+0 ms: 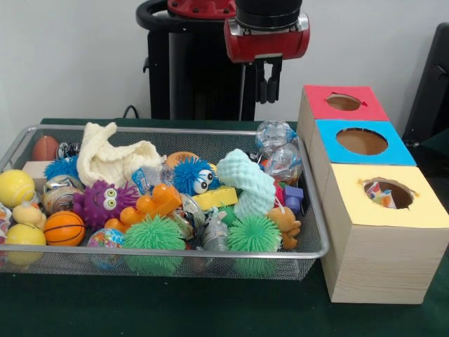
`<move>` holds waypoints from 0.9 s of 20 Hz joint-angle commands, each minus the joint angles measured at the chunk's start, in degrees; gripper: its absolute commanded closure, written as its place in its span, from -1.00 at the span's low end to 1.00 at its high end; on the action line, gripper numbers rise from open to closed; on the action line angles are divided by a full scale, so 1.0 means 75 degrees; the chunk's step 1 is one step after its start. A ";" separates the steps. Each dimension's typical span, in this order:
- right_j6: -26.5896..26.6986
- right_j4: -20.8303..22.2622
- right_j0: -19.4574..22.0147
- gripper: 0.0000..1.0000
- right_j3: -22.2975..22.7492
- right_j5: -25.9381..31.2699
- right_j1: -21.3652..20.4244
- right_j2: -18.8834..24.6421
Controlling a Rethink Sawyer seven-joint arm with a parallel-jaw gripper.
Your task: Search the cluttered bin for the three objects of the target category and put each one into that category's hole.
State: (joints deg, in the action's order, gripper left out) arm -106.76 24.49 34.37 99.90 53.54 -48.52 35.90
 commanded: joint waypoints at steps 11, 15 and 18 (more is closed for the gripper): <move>-0.1096 0.0028 -0.0615 1.00 0.0075 -0.0854 -0.0406 -0.1265; -0.0863 0.0016 -0.0598 1.00 -0.0253 -0.0870 -0.0107 -0.1337; -0.0562 0.0030 -0.0505 1.00 -0.0638 -0.0722 0.0171 -0.1305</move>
State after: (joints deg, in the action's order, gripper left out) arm -106.93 24.66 29.61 99.52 49.28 -50.98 29.18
